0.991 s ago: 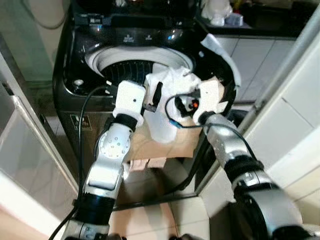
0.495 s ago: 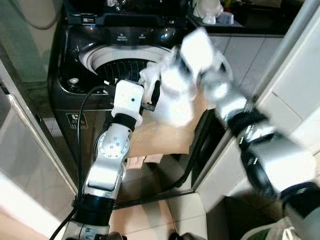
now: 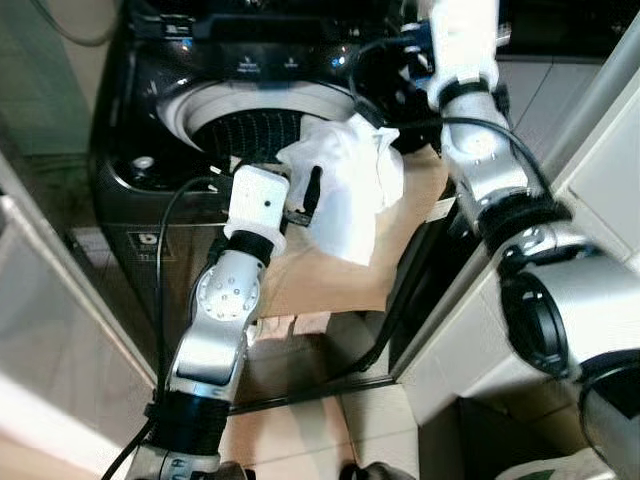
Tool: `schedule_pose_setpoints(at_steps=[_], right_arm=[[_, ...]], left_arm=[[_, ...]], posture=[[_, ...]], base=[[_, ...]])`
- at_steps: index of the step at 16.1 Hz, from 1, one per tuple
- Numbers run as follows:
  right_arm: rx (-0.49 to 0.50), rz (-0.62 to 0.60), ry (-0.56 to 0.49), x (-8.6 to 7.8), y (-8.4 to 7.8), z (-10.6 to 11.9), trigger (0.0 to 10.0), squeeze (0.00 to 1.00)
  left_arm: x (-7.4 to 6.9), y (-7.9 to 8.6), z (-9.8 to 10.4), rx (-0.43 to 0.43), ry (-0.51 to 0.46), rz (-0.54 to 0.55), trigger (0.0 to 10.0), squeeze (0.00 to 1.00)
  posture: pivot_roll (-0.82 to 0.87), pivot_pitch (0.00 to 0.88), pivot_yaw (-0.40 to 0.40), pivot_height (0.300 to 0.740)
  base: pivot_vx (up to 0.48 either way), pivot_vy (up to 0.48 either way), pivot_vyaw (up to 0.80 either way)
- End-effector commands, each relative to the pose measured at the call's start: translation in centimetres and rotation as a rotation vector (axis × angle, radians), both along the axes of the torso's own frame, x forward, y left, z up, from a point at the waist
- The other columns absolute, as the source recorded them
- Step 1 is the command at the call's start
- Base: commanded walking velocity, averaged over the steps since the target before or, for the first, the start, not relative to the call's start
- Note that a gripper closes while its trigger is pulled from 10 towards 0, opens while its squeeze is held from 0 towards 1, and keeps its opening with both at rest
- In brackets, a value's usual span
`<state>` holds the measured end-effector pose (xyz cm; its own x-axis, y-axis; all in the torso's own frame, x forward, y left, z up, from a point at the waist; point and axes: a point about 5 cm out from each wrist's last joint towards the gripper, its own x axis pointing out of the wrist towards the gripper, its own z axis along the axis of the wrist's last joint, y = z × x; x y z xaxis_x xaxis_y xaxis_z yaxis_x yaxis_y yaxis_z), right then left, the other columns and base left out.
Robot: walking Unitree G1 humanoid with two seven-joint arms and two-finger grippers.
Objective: Clothes washing
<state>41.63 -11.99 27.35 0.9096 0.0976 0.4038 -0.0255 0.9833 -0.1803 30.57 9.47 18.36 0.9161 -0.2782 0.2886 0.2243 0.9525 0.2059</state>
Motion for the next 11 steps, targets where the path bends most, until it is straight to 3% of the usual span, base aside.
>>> schedule_pose_setpoints(at_steps=[1,3,4,7,8,9,10,11], right_arm=[[0.103,0.11,0.074,-0.1,0.2,-1.6,10.0,0.0],[0.132,0.226,0.048,-0.8,1.1,-2.6,10.0,0.0],[0.177,0.295,0.018,-2.3,0.7,-4.2,10.0,0.0],[0.212,0.382,-0.024,-5.0,0.4,-4.9,10.0,0.0],[0.222,0.437,-0.024,-7.1,0.2,-5.2,10.0,0.0],[0.221,0.444,-0.022,-7.6,0.1,-5.4,10.0,0.0],[0.207,0.469,0.074,-9.0,-0.3,-7.7,10.0,0.0],[0.181,0.462,0.164,-9.4,-0.6,-9.9,10.0,0.0]], left_arm=[[0.0,-0.4,0.2,0.003,-0.002,-0.018,10.0,0.0],[-0.1,-0.2,0.2,0.003,0.001,-0.011,10.0,0.0],[-0.1,0.0,0.1,0.002,0.002,-0.003,10.0,0.0],[-0.2,0.1,0.1,0.004,0.003,-0.001,10.0,0.0],[-0.3,0.1,0.0,0.007,0.003,-0.003,10.0,0.0],[-0.3,0.1,0.0,0.008,0.003,-0.003,10.0,0.0],[-0.3,0.1,0.0,0.01,0.004,-0.007,10.0,0.0],[-0.2,0.0,0.0,0.009,0.003,-0.01,10.0,0.0]], posture=[[0.02,0.0,-0.077,0.74],[0.02,0.0,-0.077,0.74],[0.02,0.0,-0.083,0.74],[0.02,0.0,-0.086,0.74],[0.02,0.0,-0.086,0.74],[0.02,0.0,-0.086,0.74],[0.01,0.0,-0.086,0.74],[0.0,0.0,-0.081,0.74]], base=[[0.0,0.0,0.0],[0.0,0.0,0.0],[0.0,0.0,0.0],[0.0,0.0,0.0],[0.0,0.0,0.0],[0.0,0.0,0.0],[0.0,0.0,0.0],[0.0,0.0,0.0]])
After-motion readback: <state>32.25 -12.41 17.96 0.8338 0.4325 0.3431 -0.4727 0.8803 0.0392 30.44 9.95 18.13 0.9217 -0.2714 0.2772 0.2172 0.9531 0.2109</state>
